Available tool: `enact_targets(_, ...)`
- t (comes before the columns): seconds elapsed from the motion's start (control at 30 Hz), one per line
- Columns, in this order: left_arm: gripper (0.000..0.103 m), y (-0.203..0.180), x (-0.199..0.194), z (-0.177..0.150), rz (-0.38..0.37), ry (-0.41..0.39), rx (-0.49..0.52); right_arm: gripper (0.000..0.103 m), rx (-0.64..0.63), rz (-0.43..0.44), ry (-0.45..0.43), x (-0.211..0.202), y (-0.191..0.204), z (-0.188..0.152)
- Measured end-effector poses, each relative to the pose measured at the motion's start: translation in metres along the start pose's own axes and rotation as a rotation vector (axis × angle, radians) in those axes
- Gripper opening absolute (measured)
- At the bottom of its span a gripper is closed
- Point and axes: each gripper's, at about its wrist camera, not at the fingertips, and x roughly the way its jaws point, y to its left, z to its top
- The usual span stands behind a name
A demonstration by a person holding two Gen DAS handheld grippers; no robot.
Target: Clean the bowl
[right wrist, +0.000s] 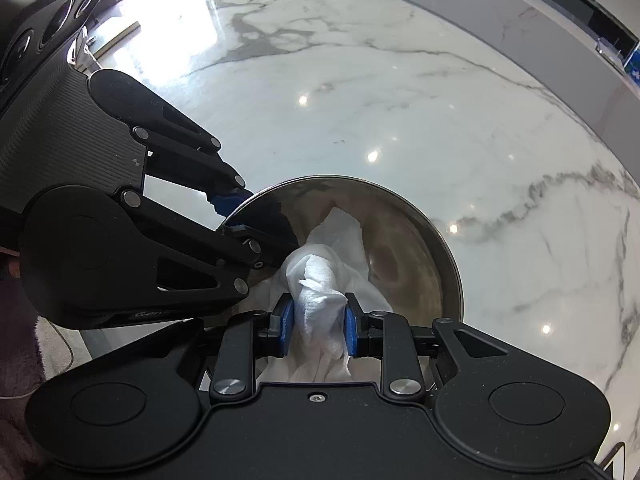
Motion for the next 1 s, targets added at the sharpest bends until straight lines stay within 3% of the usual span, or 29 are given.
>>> enact_targets(0.33, 0.016, 0.000, -0.001, -0.002, -0.008, -0.003, 0.032, 0.023, -0.004, -0.008, 0.010, -0.001, -0.003, 0.001)
enact_targets(0.6, 0.016, 0.000, -0.002, -0.004, -0.008, -0.004, 0.045, 0.023, -0.002, -0.094, -0.014, -0.008, -0.012, 0.006)
enact_targets(1.0, 0.016, -0.001, -0.001, -0.004, -0.005, -0.007, 0.062, 0.023, 0.033, -0.055, -0.057, -0.004, -0.020, 0.007)
